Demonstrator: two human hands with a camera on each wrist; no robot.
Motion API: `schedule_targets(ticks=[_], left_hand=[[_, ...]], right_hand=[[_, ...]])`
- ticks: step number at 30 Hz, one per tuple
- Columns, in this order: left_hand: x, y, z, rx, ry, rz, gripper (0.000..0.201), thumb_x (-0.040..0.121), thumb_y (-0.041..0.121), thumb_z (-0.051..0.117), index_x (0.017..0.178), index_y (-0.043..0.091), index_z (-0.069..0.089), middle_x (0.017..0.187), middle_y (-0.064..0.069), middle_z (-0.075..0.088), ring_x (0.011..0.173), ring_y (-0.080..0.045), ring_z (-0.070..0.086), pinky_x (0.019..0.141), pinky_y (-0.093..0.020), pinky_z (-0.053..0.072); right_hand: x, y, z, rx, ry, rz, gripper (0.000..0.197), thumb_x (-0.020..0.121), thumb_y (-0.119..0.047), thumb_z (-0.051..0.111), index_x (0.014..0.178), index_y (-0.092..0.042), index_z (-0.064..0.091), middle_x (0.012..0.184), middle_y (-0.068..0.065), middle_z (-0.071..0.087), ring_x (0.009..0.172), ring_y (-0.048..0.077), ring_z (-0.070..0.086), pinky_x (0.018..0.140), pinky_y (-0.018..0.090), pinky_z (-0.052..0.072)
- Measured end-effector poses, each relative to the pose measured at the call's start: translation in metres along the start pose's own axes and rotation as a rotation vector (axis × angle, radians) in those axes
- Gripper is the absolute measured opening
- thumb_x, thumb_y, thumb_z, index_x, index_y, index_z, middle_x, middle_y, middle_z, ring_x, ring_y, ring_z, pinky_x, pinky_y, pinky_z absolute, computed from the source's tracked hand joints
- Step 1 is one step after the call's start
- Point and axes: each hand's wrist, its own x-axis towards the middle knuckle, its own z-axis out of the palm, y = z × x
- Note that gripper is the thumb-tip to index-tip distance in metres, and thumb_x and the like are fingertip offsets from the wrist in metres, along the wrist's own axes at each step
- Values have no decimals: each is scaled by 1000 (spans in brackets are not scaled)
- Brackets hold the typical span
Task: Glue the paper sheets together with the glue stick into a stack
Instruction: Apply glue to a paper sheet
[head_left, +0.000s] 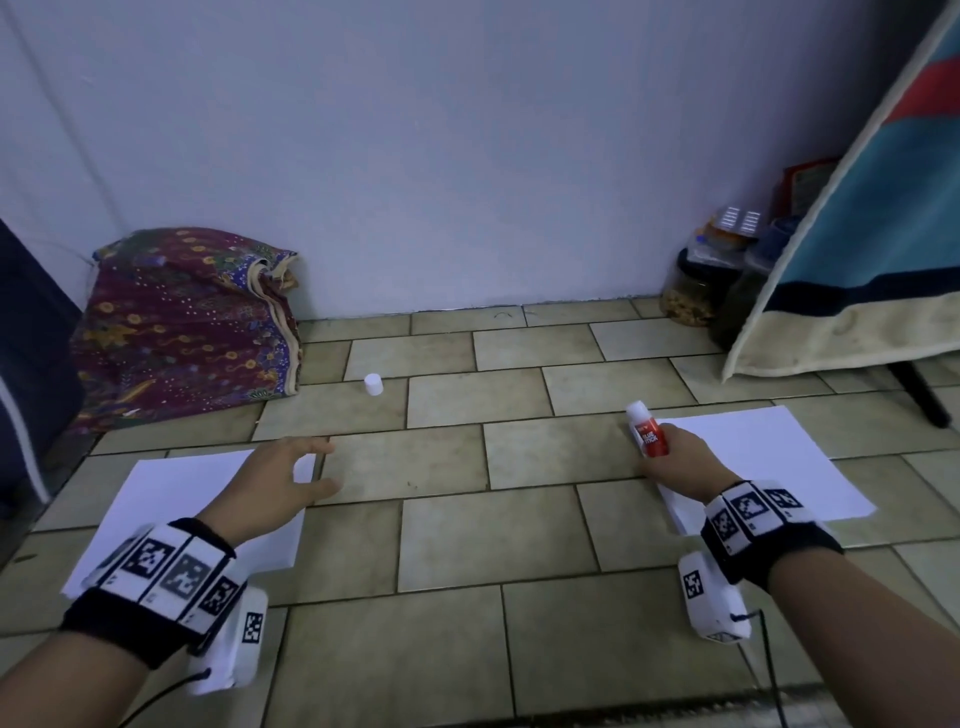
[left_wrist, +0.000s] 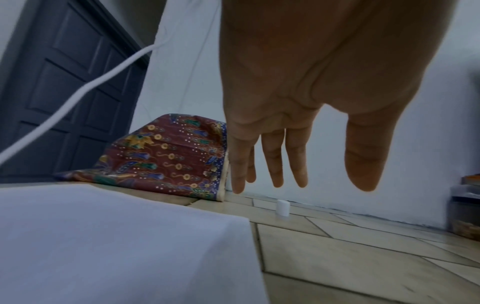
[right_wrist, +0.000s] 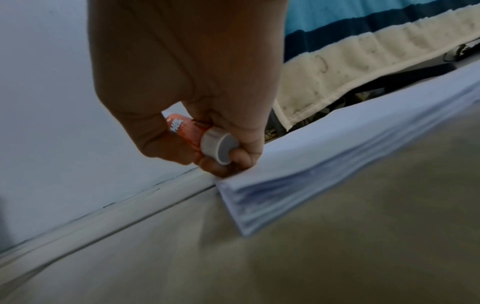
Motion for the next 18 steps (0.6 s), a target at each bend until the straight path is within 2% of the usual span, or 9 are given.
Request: schedule_targets(ticks=[2,4,7,9,11,14,18], left_hand=[[-4,-10,-7,39,1,-5,55,79,15,78,129,16,57,141,-1,50,132,-19,43,103,-26,31],[-6,-22,-14,107,2,-71,69,74,20,83,135,16,51,144,-3,48,133,-21,41,104,-29,31],[-7,-39,-18,314,-100,-266,106,69,49,81,150,10,25,154,-8,31,141,-27,28,113,-37,24],[-9,-45,-15,431,-203,-374,119,73,62,71,151,1,5,159,-12,15,146,-29,16,117,-36,16],[-11,-50,-13,402,-245,-417,119,75,64,68,151,-2,3,159,-13,15,145,-26,20,116,-33,20],[-13,-59,-8,366,-219,-407,111,75,62,69,151,3,14,156,-8,26,140,-20,31,109,-26,30],[-14,-62,-9,431,-217,-375,98,83,61,61,152,9,15,157,-6,25,142,-20,29,110,-26,27]], right_hand=[[3,4,2,-10,23,-13,9,86,-7,57,84,-9,49,74,3,51,69,19,49,57,22,34],[5,8,4,-28,38,-20,10,89,-10,55,83,-11,48,74,4,52,73,23,52,57,24,35],[5,10,5,-45,28,-16,7,90,-10,55,93,-10,49,81,6,54,78,23,52,68,29,37],[4,9,5,-44,18,-10,11,88,-7,57,95,-10,49,82,6,53,79,22,51,71,29,36],[3,9,5,-38,14,-5,14,86,-5,58,95,-10,49,79,3,52,78,21,51,68,29,36],[1,8,3,-24,-1,-3,19,83,-2,61,93,-10,47,76,1,49,75,19,48,60,24,33],[-1,4,1,-18,-6,-4,21,82,-4,63,96,-8,48,85,8,53,79,23,49,64,28,34]])
